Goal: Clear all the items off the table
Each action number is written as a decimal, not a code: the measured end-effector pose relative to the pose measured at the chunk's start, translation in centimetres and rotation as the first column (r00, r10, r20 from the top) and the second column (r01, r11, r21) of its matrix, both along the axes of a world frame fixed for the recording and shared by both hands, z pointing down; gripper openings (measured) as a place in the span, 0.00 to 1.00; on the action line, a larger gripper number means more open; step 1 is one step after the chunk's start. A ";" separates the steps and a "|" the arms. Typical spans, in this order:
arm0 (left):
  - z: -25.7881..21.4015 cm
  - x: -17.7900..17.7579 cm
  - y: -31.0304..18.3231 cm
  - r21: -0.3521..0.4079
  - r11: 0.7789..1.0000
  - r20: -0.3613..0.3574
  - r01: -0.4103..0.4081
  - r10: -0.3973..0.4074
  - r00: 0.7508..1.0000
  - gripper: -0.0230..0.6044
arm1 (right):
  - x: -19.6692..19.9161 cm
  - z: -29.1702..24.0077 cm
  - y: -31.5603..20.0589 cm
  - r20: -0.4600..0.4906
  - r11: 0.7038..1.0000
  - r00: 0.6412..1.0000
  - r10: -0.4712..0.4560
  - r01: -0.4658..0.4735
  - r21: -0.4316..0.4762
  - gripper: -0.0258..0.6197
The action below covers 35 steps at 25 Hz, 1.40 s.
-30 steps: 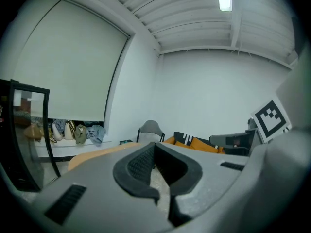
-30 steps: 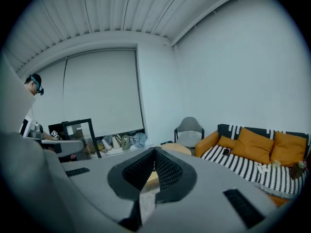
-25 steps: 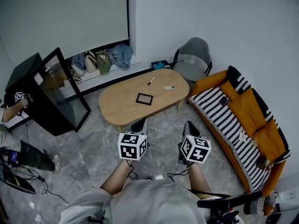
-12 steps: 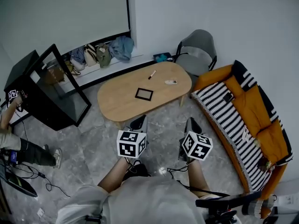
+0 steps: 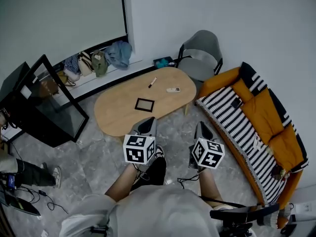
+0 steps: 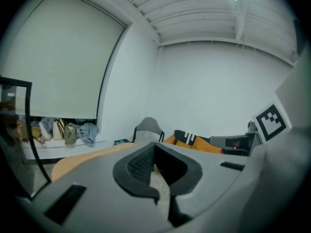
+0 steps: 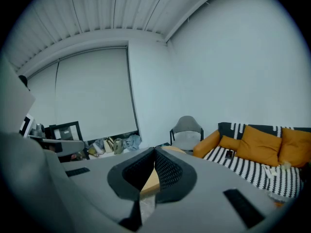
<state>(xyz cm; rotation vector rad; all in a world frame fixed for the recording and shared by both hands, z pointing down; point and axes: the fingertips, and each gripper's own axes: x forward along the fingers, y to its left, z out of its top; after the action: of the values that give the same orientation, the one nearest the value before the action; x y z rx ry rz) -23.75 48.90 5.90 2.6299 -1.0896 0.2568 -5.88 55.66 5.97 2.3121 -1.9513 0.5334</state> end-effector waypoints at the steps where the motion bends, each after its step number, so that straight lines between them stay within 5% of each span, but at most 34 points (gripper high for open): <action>1: -0.1 0.6 -0.8 0.008 1.000 -0.002 -0.003 0.003 1.000 0.04 | 0.3 0.0 -0.8 0.004 1.000 1.000 -0.002 0.002 0.007 0.08; 11: -0.5 5.5 -11.0 0.004 1.000 -0.032 0.013 -0.013 0.999 0.04 | 3.6 -1.1 -10.9 -0.025 0.998 0.998 -0.063 0.064 0.020 0.08; 23: 0.3 12.7 -21.5 -0.023 1.000 0.001 -0.020 0.020 1.000 0.04 | 11.6 -0.7 -20.5 -0.035 1.000 0.999 -0.006 0.006 -0.010 0.08; 35: -0.7 15.5 -33.8 -0.024 0.999 -0.022 0.038 -0.038 0.999 0.04 | 14.3 -1.6 -34.2 -0.058 0.994 0.994 -0.097 0.094 -0.057 0.08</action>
<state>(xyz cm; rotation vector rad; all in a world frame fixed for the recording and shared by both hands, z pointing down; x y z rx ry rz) -8.27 15.12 5.18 2.5820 -1.1210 0.2300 8.42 21.50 4.37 2.1642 -1.9824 0.4959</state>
